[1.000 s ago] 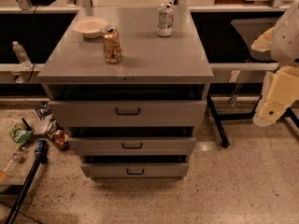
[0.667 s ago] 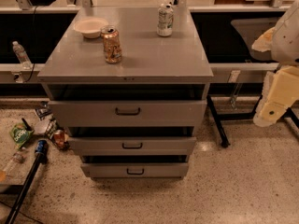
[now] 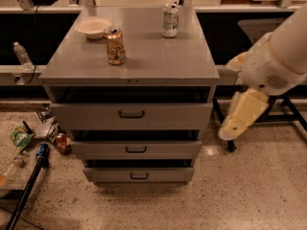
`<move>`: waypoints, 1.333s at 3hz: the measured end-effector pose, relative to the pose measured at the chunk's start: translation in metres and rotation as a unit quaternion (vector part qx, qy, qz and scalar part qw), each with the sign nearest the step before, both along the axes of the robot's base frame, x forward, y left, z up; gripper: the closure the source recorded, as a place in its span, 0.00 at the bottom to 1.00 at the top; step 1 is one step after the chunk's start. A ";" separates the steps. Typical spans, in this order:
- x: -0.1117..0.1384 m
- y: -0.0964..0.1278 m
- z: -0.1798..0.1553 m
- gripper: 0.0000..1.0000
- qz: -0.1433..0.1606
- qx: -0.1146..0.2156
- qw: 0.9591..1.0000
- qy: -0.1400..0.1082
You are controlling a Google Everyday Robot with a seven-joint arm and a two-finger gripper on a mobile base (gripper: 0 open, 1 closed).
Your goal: Open middle drawer
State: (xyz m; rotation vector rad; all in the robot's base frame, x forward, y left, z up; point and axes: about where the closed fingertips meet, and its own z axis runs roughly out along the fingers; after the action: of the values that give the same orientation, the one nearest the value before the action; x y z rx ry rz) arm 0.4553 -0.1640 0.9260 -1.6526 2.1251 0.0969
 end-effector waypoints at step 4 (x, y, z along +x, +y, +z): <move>0.041 0.093 -0.112 0.00 0.035 0.083 0.995 -0.042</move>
Offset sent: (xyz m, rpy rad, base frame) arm 0.0643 0.1279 -0.1529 0.2009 -0.0864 0.1485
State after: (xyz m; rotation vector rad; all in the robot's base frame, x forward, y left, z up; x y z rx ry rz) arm 0.4961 -0.0712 0.8138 -1.6059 1.9419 0.2164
